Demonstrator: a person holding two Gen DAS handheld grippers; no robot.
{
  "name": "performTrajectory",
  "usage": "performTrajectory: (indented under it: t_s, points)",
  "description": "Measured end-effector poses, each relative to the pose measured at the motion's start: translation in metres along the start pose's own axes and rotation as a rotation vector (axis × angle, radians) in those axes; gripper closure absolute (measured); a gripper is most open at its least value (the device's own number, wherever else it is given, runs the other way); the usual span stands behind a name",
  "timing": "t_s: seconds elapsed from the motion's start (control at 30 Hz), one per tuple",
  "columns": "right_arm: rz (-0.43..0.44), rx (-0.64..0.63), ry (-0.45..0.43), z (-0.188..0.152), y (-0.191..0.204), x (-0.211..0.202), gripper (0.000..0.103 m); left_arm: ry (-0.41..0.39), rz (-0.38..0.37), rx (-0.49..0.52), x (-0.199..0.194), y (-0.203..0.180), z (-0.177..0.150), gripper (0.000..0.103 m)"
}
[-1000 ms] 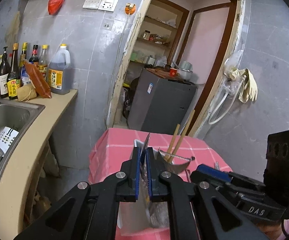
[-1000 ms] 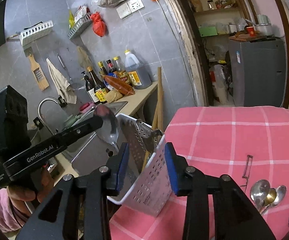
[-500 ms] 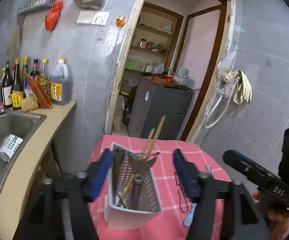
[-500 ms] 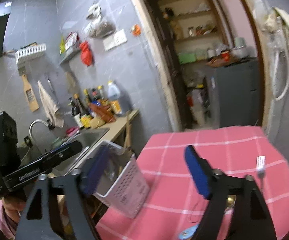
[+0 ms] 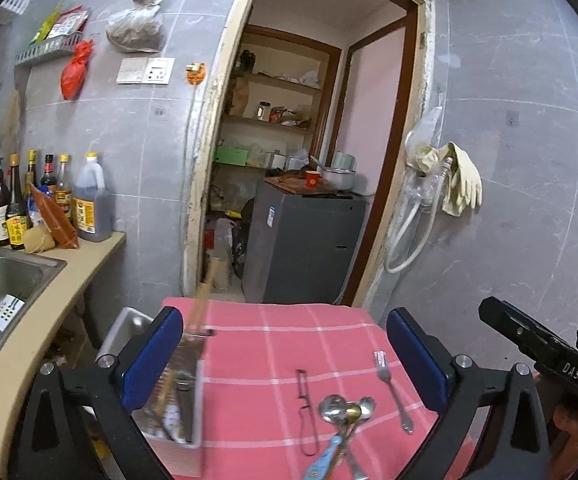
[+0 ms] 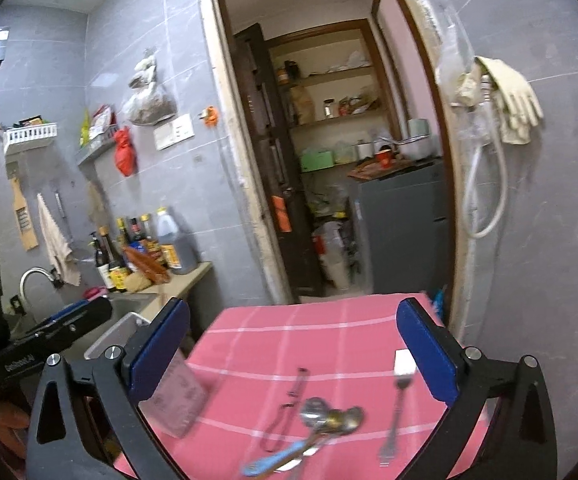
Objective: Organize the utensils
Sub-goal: 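Move both tools down to the thin wire tool and the steel fork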
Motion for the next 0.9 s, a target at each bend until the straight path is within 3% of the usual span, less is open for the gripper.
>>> performTrajectory:
  t_s: [0.37,0.73,0.9]
  points:
    - [-0.054,0.012,0.097,-0.024,-0.087,0.013,0.001,0.125,-0.029,0.020,0.044,-0.053,-0.053,0.001]
    - [0.045,0.098,0.318,-0.111,-0.125,0.076,0.002,0.321,-0.002,-0.059,0.104,-0.043,-0.137,0.001]
    - [0.083,0.098,0.391,-0.145,-0.127,0.107,0.016,0.372,0.030,-0.084,0.126,-0.030,-0.161,0.008]
Point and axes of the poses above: each gripper's, at about its wrist camera, not at the fingertips, and x roughly the way its jaws point, y to its left, z to its top, the point moved 9 cm from there along x, roughly the way its jaws point, and after that the axes turned 10 degrees about -y, right-handed, at the moved point
